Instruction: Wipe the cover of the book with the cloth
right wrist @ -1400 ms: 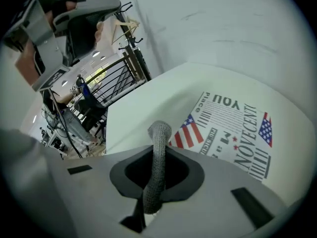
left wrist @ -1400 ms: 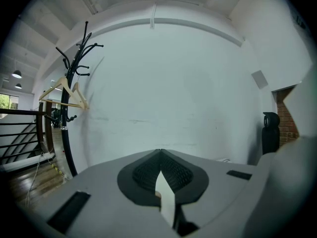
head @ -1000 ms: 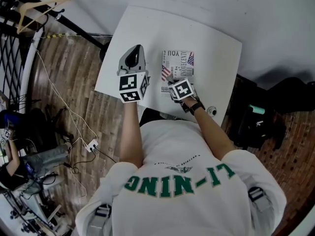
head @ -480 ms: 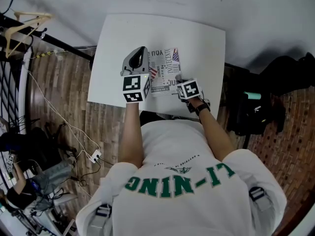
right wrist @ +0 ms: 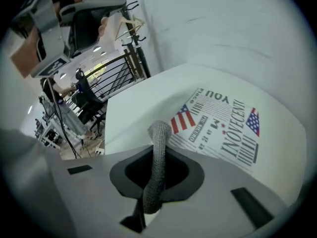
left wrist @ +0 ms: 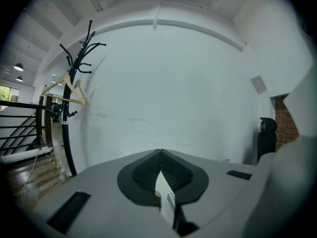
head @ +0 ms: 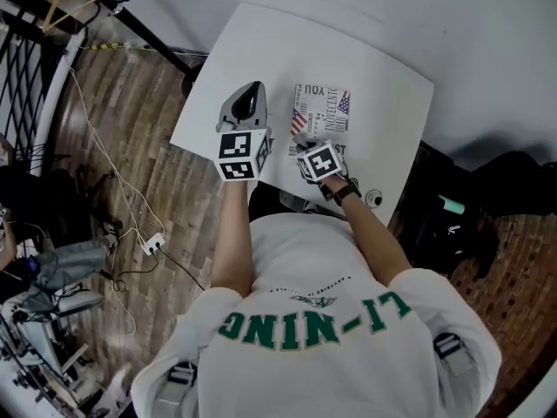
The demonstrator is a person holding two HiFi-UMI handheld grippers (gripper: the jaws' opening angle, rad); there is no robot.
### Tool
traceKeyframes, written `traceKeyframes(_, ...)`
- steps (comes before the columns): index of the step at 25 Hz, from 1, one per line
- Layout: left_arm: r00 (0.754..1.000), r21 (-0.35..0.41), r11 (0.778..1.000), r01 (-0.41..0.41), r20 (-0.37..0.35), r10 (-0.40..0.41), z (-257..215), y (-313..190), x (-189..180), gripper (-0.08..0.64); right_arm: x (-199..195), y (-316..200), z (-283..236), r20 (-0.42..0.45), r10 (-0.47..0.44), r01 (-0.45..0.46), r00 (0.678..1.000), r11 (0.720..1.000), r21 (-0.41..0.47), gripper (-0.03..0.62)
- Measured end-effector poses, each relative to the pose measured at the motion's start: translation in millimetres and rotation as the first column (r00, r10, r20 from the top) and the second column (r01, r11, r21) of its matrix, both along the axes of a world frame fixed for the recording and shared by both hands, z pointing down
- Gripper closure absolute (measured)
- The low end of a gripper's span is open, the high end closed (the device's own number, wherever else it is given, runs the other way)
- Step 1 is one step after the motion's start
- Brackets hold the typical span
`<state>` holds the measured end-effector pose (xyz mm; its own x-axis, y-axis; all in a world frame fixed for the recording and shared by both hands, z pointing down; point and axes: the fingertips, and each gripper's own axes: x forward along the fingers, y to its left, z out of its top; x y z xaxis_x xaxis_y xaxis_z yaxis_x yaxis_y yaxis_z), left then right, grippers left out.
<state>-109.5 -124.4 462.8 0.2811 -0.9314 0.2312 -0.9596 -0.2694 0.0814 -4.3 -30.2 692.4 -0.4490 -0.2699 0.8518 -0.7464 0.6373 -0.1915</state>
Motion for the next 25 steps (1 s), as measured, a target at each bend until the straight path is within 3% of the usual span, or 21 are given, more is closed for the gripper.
traceKeyframes(4,0.998,-0.008,0.998,0.064,-0.003,-0.064,-0.4,14.8,-31.3,0.554,-30.4,-0.1,0.5,0.003,-0.063,0.063,0.998,0.998,0.005,0.557)
traceKeyframes(9,0.997,-0.030,0.998,0.055,-0.054,-0.057,15.0,16.0,-33.7,0.554,-24.3,2.1,6.0,-0.010,-0.063,0.063,0.998,0.998,-0.015,0.557)
traceKeyframes(14,0.996,-0.009,0.999,-0.032,-0.080,0.031,5.7,-1.4,7.9,0.554,32.6,6.1,4.6,-0.032,0.051,-0.051,0.998,0.999,-0.014,0.557)
traceKeyframes(19,0.983,-0.004,0.989,-0.147,-0.113,0.146,3.2,-14.4,63.5,0.554,99.8,13.3,3.5,-0.051,0.214,-0.216,0.975,0.976,-0.020,0.557)
traceKeyframes(25,0.971,0.008,0.977,-0.215,-0.107,0.214,-1.4,-12.3,100.8,0.554,126.6,16.8,4.5,-0.061,0.268,-0.270,0.962,0.963,-0.026,0.557)
